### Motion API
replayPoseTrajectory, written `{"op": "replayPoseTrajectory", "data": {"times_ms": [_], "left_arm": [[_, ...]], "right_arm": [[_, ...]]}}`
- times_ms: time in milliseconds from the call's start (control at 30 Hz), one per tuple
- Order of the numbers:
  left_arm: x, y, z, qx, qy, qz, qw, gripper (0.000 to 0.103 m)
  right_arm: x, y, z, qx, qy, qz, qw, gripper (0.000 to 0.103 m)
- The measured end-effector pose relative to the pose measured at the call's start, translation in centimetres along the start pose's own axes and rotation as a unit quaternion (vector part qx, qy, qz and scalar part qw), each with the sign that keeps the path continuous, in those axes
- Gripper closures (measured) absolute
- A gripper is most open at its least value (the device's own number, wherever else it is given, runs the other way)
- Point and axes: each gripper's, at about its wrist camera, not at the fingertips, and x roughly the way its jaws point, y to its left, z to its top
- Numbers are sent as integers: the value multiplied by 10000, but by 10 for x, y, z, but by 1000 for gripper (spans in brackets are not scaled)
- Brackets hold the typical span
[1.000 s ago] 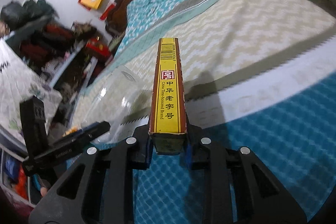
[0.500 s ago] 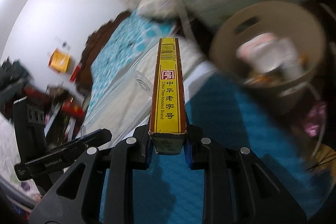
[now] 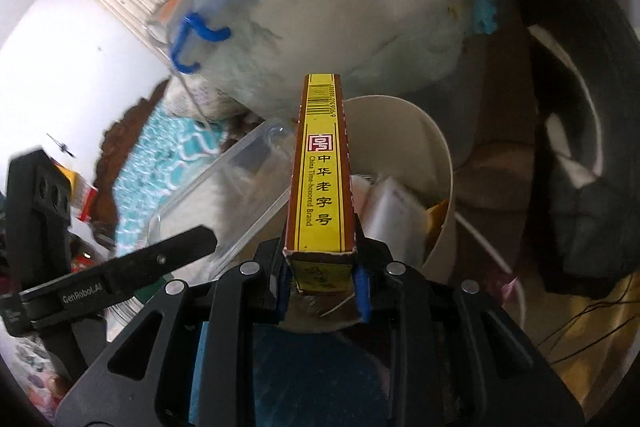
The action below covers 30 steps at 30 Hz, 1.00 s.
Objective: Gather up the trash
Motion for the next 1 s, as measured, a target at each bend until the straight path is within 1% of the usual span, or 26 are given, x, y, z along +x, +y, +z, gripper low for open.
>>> {"op": "replayPoseTrajectory", "data": {"times_ms": [33, 67, 100, 133, 200, 300, 400, 500, 567, 767, 867, 967, 1000], "left_arm": [[5, 1, 2, -37, 59, 96, 9999, 23], [4, 3, 3, -90, 44, 120, 9999, 22], [2, 4, 4, -111, 15, 86, 9999, 22], [-2, 6, 2, -107, -39, 48, 9999, 22], [-15, 13, -3, -88, -154, 142, 9997, 22], [-39, 27, -15, -182, -365, 175, 9990, 22], [-65, 44, -34, -312, -601, 273, 9973, 22], [-86, 60, -57, -402, -752, 542, 9949, 22], [-101, 70, -80, -415, -832, 747, 9929, 22], [-131, 95, -133, -351, -946, 1320, 9861, 18], [-148, 106, -157, -410, -1019, 1474, 9830, 17], [-169, 118, -179, -508, -1166, 1579, 9792, 9], [-176, 120, -185, -531, -1232, 1623, 9776, 9]], "right_arm": [[5, 3, 0, 5, 27, -35, 10000, 60], [5, 0, 0, 45, -16, -34, 10000, 49], [4, 1, 2, 54, -101, -36, 9999, 30], [-1, 4, 0, -27, -286, -83, 9996, 28], [-3, 11, -5, -157, -387, -128, 9990, 28], [-15, 19, -16, -181, -483, -75, 9986, 28], [-27, 32, -31, -299, -519, -42, 9982, 28], [-35, 47, -50, -404, -497, 20, 9979, 28], [-40, 58, -63, -440, -455, 92, 9980, 28], [-51, 99, -108, -608, -322, 224, 9974, 28], [-55, 116, -128, -663, -231, 292, 9971, 23], [-60, 134, -147, -745, -136, 356, 9965, 20], [-62, 140, -152, -780, -115, 356, 9962, 19]]}}
